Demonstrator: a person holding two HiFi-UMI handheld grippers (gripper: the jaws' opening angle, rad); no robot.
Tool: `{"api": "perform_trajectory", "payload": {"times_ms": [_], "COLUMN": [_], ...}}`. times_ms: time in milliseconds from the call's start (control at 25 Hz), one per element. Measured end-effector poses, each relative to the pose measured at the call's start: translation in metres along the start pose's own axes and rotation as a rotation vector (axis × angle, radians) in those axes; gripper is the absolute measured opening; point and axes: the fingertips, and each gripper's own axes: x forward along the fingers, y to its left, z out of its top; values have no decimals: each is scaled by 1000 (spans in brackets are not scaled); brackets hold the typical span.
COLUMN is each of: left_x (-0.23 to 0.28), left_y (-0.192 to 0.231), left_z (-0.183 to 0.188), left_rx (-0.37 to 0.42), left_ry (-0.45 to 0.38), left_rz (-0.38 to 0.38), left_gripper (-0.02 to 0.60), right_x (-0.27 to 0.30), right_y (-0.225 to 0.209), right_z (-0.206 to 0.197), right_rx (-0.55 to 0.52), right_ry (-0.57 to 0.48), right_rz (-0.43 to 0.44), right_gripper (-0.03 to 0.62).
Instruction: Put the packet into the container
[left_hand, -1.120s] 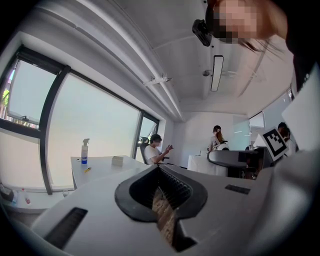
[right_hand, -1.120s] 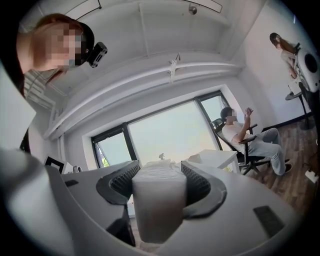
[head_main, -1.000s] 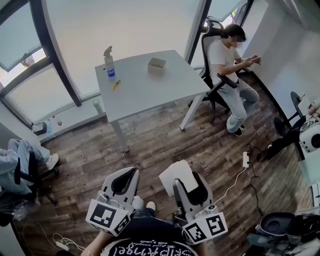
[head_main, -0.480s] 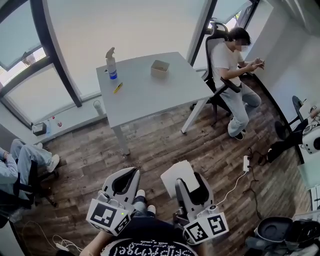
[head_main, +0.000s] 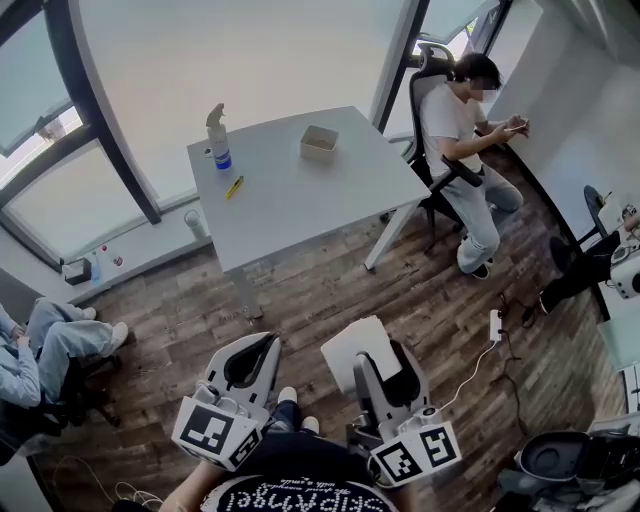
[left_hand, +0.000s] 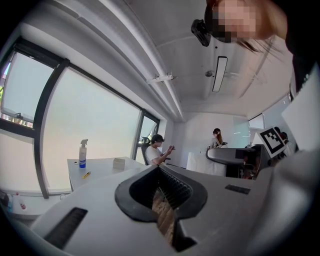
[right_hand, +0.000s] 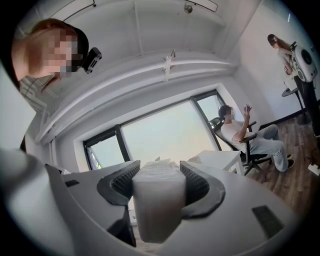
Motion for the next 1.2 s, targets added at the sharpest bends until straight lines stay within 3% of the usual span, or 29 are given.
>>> {"api": "perform_trajectory", "payload": {"times_ms": [840, 1200], "left_x": [22, 47], "left_y": [24, 40], "left_z": [-2, 0], "left_rx": [-2, -19], "left_ry": [1, 9], "left_rz": [-31, 29], "left_gripper": [8, 8], "right_x": [23, 60], "right_y": [-8, -22], "right_z": [-5, -3], "right_rx": [-16, -6], "right_ry": [-1, 44], "right_rz": [-52, -3], "right_gripper": [256, 256]}}
